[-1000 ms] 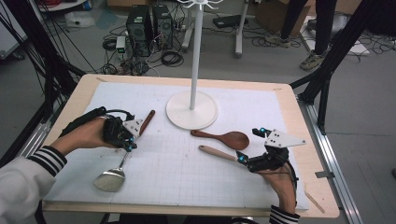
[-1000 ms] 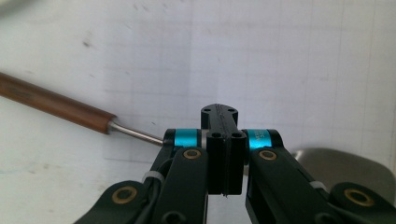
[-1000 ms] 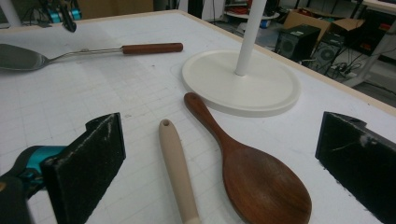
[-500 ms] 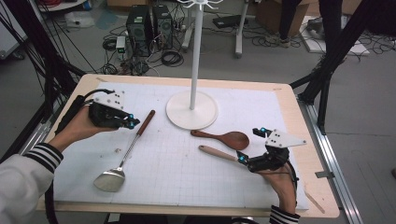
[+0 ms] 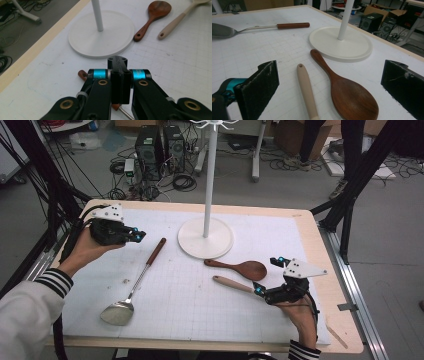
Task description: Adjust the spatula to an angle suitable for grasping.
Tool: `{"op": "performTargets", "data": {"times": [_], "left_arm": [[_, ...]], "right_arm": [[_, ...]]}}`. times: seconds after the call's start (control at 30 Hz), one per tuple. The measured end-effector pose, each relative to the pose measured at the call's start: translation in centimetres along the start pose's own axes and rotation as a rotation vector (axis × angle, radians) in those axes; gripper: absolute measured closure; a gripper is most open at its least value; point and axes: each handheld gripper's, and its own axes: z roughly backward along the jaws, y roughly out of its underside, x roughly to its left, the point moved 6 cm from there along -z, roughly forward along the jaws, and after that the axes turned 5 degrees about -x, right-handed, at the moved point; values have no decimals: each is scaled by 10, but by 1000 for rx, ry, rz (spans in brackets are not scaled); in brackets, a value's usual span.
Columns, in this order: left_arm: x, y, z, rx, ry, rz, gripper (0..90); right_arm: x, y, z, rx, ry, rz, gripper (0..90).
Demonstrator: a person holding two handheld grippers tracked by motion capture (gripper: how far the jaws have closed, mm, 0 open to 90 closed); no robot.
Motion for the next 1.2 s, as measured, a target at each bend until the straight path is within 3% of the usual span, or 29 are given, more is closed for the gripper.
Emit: {"op": "performTargets", "data": {"times": [0.27,0.53,0.77,1.2], "left_arm": [[17,18,-19,114,-36,56,900],[26,33,-37,223,-50,101,900],[27,47,-57,366,-69,109,900],[32,63,-80,519,-72,114,900]], "right_arm": [[-1,0,0,-3,1,-1,7],[-1,0,1,-1,0,2,7],[-1,0,1,-2,-1,0,7],[-1,0,0,-6,-3,0,7]]}}
